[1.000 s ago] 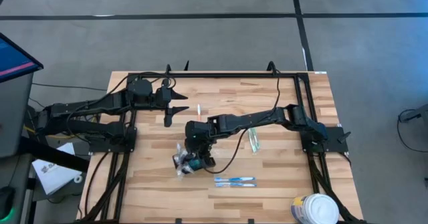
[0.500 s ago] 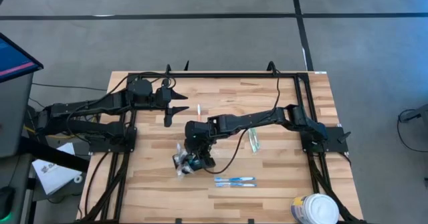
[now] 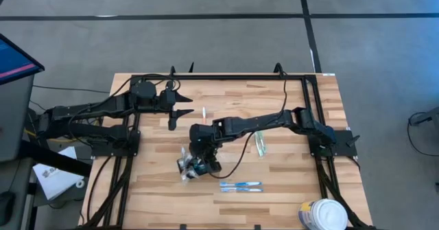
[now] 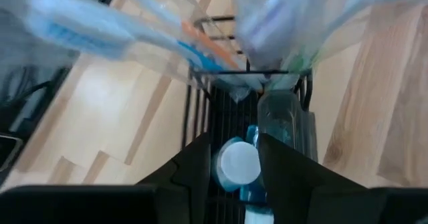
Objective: Pick & Place toothbrushing station
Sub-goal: Put the white orange toothbrush into the black toothbrush rack
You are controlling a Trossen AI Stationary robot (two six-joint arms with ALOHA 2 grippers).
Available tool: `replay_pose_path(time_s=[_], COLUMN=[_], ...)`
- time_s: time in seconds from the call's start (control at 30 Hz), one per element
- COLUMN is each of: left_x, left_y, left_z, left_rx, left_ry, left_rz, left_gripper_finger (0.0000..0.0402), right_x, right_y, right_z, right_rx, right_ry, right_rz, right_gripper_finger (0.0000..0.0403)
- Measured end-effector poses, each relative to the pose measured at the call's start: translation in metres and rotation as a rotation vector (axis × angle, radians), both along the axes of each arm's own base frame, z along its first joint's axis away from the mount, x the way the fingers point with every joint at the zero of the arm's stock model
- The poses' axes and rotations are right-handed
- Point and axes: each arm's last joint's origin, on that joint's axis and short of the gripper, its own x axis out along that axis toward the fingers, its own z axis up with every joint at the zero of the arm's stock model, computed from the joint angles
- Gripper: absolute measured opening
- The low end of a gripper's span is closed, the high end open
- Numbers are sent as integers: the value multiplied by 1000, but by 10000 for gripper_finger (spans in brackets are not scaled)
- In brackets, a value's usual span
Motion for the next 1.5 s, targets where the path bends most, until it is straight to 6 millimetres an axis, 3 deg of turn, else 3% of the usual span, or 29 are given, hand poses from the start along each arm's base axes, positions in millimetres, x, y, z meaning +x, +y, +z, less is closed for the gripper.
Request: replay_pose_path(time_s=[0.17, 0.57, 0.87, 1.13, 1.5], left_x=[0, 0, 0, 0, 0], left_y=[0, 0, 0, 0, 0], left_z=[0, 0, 0, 0, 0], left_rx=[0, 0, 0, 0, 0], left_ry=[0, 0, 1, 1, 0], left_rz=[0, 0, 0, 0, 0], left_gripper_finger=[177, 177, 177, 177, 177], right_x=[-2, -7, -18, -30, -45], right_y=[-1, -25, -46, -94, -171], right_z=[22, 24, 41, 52, 47], right_rx=[-4, -25, -53, -91, -162], right_ry=[14, 94, 98, 110, 109], right_rz=[2, -30, -26, -65, -88], right_gripper_finger=[118, 117, 117, 117, 117])
